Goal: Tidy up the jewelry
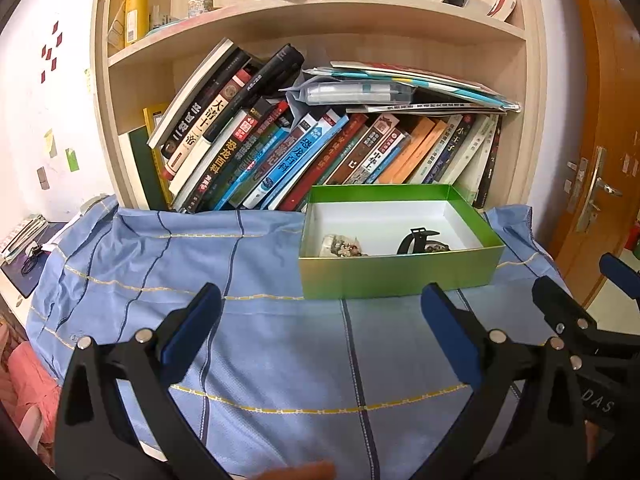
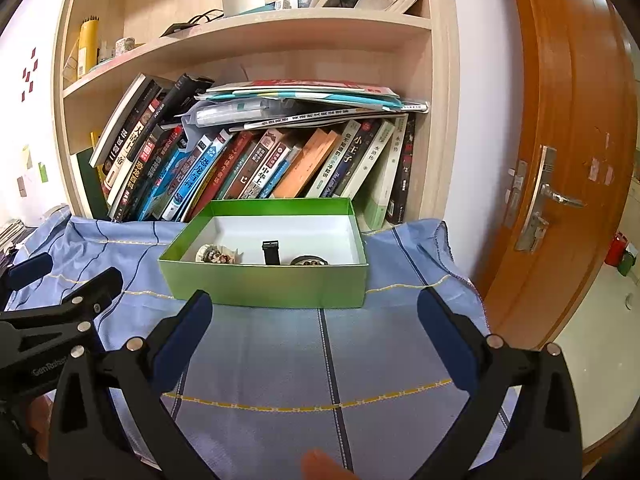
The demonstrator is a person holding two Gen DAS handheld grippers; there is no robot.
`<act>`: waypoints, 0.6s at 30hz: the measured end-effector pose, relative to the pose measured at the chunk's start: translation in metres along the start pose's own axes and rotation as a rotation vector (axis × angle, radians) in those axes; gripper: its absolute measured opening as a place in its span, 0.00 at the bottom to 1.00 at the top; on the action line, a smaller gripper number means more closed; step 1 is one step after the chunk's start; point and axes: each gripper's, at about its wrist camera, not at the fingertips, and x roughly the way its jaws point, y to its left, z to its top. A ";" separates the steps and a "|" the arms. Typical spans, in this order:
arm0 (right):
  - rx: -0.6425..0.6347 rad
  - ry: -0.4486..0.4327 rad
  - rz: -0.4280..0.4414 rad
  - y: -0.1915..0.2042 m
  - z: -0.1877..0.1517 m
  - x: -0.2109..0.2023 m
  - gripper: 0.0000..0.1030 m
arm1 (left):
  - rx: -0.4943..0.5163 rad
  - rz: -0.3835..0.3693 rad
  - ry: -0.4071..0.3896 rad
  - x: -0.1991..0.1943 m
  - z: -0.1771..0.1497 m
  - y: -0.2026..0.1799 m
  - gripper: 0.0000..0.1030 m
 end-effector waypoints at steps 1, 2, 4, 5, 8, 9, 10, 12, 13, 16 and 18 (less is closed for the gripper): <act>0.000 0.000 -0.002 0.000 0.000 0.000 0.97 | 0.000 0.001 0.000 0.000 0.000 0.000 0.96; 0.000 0.000 -0.002 0.000 0.000 0.000 0.97 | 0.000 0.001 0.000 0.000 0.000 0.000 0.96; -0.001 0.000 -0.001 0.000 0.000 0.000 0.97 | 0.000 0.001 0.001 0.000 0.000 0.001 0.96; 0.000 0.000 -0.001 0.000 0.000 0.000 0.97 | 0.000 0.001 0.001 0.000 0.000 0.001 0.96; 0.001 0.000 -0.003 0.001 0.000 0.000 0.97 | 0.000 0.001 0.000 0.000 0.000 0.001 0.96; 0.000 0.000 -0.003 0.001 0.000 0.000 0.97 | 0.000 0.001 0.000 0.000 0.000 0.001 0.96; 0.001 0.000 -0.003 0.001 0.000 -0.001 0.97 | 0.000 0.001 0.000 0.000 0.000 0.002 0.96; 0.001 -0.001 -0.004 0.001 0.000 -0.001 0.97 | 0.001 -0.001 0.000 0.000 0.000 0.002 0.96; 0.001 -0.001 -0.004 0.001 0.000 -0.001 0.97 | 0.000 -0.001 0.000 0.000 0.000 0.002 0.96; 0.001 -0.001 -0.002 0.001 0.000 -0.001 0.97 | 0.001 0.000 0.000 0.000 0.000 0.002 0.96; 0.000 -0.002 -0.003 0.001 0.000 -0.001 0.97 | 0.001 0.000 0.000 0.000 0.001 0.002 0.96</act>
